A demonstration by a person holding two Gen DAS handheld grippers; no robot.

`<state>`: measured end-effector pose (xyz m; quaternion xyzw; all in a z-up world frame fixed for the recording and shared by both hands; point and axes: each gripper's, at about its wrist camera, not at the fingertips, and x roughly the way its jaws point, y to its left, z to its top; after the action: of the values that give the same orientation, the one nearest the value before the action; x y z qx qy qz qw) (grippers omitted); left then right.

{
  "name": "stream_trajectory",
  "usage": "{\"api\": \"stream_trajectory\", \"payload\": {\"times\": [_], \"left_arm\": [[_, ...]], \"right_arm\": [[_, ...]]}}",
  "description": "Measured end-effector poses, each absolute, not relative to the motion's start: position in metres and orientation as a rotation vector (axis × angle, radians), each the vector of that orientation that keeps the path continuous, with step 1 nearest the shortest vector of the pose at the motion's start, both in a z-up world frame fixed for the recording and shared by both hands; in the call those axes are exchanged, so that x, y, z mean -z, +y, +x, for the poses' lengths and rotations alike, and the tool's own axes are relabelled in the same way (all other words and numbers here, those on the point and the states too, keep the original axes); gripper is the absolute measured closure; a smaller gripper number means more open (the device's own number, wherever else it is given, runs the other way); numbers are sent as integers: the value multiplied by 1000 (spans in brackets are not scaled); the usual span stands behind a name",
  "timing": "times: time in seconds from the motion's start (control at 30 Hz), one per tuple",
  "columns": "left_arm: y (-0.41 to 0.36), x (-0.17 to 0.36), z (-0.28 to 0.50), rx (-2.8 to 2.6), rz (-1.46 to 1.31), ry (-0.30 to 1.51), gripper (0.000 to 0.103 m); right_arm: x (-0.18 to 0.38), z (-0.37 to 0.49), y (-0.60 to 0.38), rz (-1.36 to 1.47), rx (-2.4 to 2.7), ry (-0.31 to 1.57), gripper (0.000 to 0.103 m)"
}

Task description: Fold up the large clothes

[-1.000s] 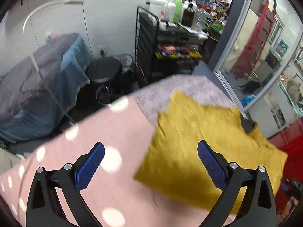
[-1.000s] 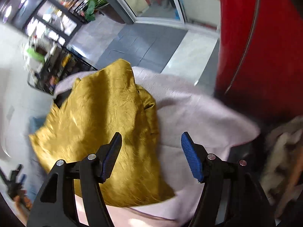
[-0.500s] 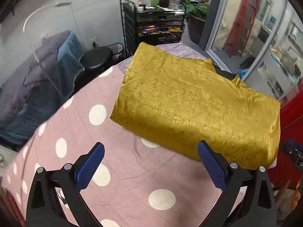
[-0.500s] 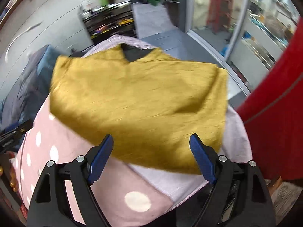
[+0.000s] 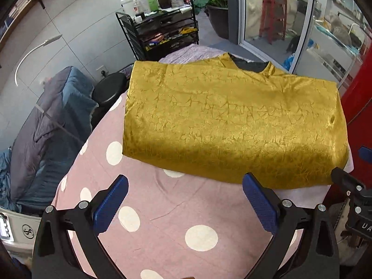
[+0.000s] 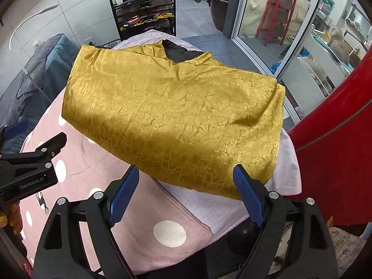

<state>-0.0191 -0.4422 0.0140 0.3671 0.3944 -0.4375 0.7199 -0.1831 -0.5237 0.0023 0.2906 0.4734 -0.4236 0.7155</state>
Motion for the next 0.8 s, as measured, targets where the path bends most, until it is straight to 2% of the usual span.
{"api": "stream_trajectory", "payload": {"times": [0.8], "left_arm": [[-443,-15,-31,924,852,853,6]], "right_arm": [[1,-186,-522,620,921,1076,21]]}}
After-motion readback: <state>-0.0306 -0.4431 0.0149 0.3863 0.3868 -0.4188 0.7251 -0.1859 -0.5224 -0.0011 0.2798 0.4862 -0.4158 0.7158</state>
